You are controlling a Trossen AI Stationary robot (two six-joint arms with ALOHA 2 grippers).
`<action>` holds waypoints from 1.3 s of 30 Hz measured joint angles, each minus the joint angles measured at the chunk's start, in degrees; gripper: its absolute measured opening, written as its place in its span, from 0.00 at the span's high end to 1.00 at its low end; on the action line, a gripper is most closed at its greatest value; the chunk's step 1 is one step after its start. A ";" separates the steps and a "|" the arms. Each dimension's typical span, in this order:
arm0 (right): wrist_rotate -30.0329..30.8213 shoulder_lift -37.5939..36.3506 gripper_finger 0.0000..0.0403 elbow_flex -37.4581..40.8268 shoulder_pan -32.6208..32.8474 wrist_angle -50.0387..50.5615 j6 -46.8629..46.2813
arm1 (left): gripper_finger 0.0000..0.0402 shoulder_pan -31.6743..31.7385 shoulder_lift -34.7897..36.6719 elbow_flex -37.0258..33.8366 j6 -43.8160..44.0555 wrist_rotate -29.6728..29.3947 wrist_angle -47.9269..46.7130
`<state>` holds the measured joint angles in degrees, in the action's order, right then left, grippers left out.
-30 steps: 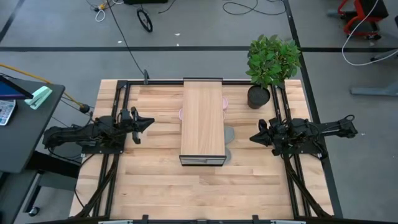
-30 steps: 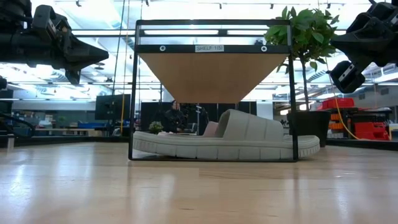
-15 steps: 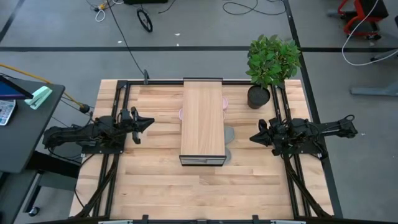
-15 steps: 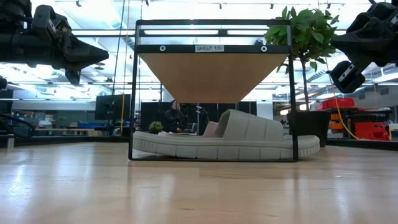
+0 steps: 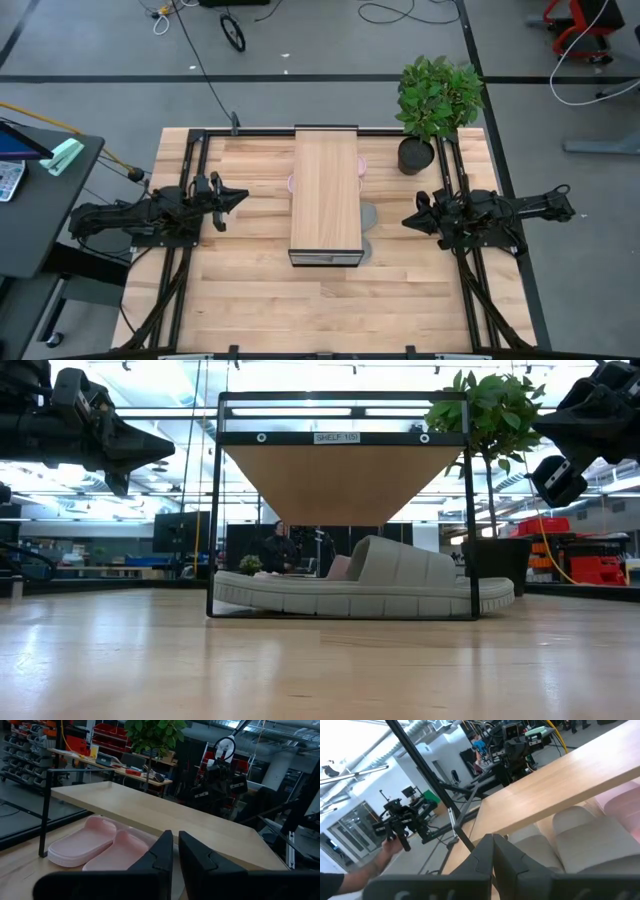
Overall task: Pick and place slides into the shelf
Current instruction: Put the top gray slipper on the shelf
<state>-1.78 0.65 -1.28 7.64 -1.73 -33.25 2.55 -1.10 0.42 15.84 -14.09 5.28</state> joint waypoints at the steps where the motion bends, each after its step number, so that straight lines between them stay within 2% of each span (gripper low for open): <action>1: 0.00 0.00 0.96 0.00 0.00 0.01 0.00 | 0.92 0.02 -0.02 -0.02 0.00 -0.02 0.00; 6: 0.82 -0.01 0.96 -0.04 0.00 -0.04 0.95 | 0.93 0.00 0.00 -0.02 0.02 0.00 0.00; 13: 7.27 0.00 0.96 -0.07 0.00 -0.27 10.79 | 0.94 0.17 0.00 0.00 -0.38 -2.06 0.63; 17: 9.70 0.04 0.96 -0.10 -0.02 -0.29 14.64 | 0.93 0.08 0.00 -0.01 3.14 -2.32 0.56; 20: 9.97 0.06 0.96 -0.13 -0.01 -0.69 14.91 | 0.92 0.30 0.00 0.00 -2.06 -3.82 1.27; 26: 9.97 0.06 0.96 -0.15 -0.07 -1.10 14.89 | 0.94 0.28 0.00 0.00 -6.52 -3.75 1.25; 32: 9.99 0.10 0.96 -0.17 -0.13 -4.76 16.28 | 0.93 0.28 -0.02 0.00 -17.13 -3.73 0.50; 39: 14.54 2.03 0.96 -0.17 -0.83 -1.21 21.55 | 0.95 0.28 -0.01 -0.01 -17.48 -3.71 0.50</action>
<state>12.76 2.68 -1.45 6.81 -2.94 -11.71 2.83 -1.12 0.41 -1.64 -17.80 5.78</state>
